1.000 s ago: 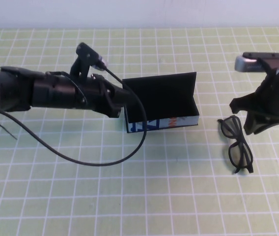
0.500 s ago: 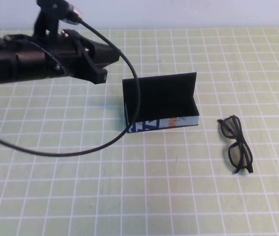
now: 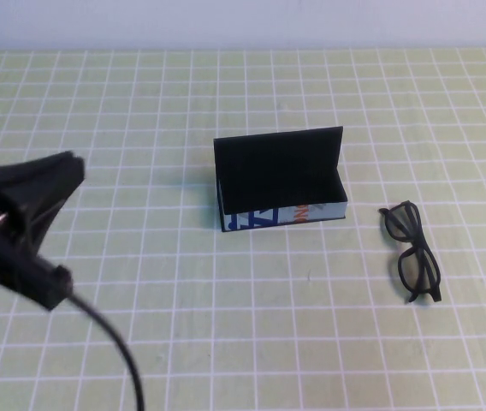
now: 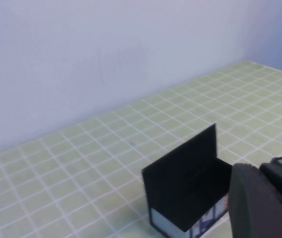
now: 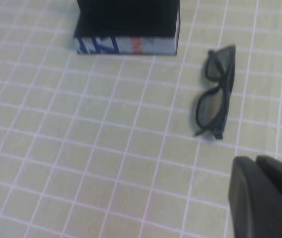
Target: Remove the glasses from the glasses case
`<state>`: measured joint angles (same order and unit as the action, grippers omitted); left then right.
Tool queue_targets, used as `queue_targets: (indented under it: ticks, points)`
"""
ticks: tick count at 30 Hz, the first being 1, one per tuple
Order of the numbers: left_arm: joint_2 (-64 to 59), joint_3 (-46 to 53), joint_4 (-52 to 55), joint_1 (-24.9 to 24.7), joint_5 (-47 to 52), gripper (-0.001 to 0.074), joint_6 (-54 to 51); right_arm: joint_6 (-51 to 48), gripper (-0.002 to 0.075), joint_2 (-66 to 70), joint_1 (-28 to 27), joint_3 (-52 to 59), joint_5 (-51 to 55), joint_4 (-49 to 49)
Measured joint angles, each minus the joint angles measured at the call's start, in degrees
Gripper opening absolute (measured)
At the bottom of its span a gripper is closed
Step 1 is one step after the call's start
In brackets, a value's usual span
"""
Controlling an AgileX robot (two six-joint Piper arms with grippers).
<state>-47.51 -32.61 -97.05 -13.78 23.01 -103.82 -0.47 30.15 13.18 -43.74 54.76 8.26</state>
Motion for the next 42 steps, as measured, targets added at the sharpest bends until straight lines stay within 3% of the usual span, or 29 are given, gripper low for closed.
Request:
queue_targets:
  ticks: [8,12,23,42]
  points:
    - [36.19,16.13,-1.35,0.0,-17.4,-0.0004,3.13,-4.44,-0.0016,-11.33,0.0,7.45,-8.9,3.71]
    - [47.12,22.09,-1.92,0.0,-24.22,-0.0004,4.06,-7.68,-0.0016,-11.78,0.0,12.07,-16.19,6.82]
    - [38.94,29.13,-2.39,0.0,-24.66,-0.0004,6.05,-10.82,-0.0016,-11.78,0.0,22.34,-38.58,10.89]
    - [36.5,34.02,-2.47,0.0,-24.19,-0.0004,6.16,-10.98,-0.0016,-11.78,0.0,22.99,-39.4,11.03]
